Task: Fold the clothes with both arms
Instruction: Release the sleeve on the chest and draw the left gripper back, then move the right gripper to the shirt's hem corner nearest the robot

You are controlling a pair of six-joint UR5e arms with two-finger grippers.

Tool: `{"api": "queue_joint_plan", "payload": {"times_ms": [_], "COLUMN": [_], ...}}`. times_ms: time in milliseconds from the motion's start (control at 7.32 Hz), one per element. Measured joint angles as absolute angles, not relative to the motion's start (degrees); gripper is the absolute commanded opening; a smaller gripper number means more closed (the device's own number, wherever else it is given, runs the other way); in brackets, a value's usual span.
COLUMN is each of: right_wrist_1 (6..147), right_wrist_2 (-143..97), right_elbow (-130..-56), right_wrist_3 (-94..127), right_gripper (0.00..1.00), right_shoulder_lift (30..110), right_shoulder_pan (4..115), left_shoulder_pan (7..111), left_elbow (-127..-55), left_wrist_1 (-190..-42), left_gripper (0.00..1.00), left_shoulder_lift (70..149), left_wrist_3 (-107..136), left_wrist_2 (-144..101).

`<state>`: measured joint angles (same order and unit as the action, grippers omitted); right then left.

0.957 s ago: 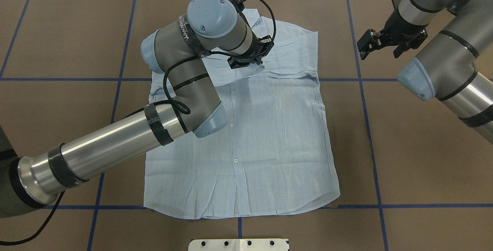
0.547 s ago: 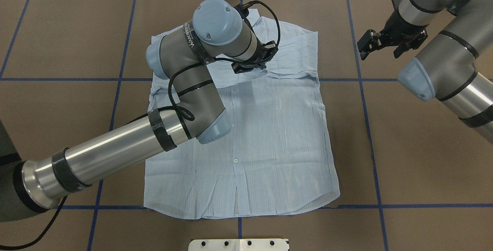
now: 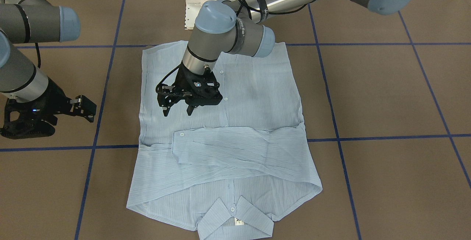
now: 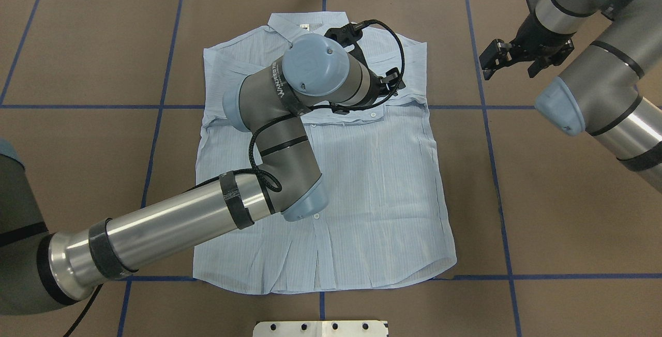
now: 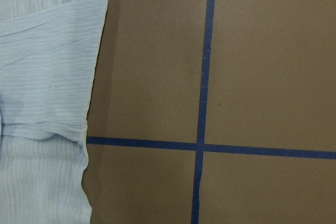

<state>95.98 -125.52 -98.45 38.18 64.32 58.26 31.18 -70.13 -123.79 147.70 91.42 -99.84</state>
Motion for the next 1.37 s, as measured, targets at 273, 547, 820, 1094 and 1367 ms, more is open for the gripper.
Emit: {"api": "queue_joint_plan", "payload": {"times_ms": [273,547,820,1094,1367], "right_wrist_1": [95.8,95.1,90.6,81.5,77.3], "right_wrist_2": [-125.3,-124.3,-121.4,-118.1,-112.0], "right_elbow": [-100.7,-105.7,-111.3,-113.5,-114.4], "right_wrist_3": [39.1,43.7,53.0,61.3,65.9], "right_gripper": [1.0,1.0,1.0,1.0,1.0], "right_shoulder_lift": [65.7,68.5,72.9,78.0,82.1], "right_shoulder_pan": [58.0,54.6,47.8,40.0,31.7], "left_shoulder_pan": [32.3,33.9,35.3,35.5,35.5], "left_elbow": [-73.3,-85.5,-100.2,-111.3,-117.4], "left_wrist_1": [-124.1,-120.7,-111.1,-103.6,-102.0], "left_gripper": [1.0,1.0,1.0,1.0,1.0], "left_shoulder_lift": [142.6,132.2,123.6,117.0,111.9], "left_wrist_3": [88.6,84.7,80.2,77.5,77.1], "left_wrist_2": [-99.9,-101.6,-104.0,-104.4,-104.4]}}
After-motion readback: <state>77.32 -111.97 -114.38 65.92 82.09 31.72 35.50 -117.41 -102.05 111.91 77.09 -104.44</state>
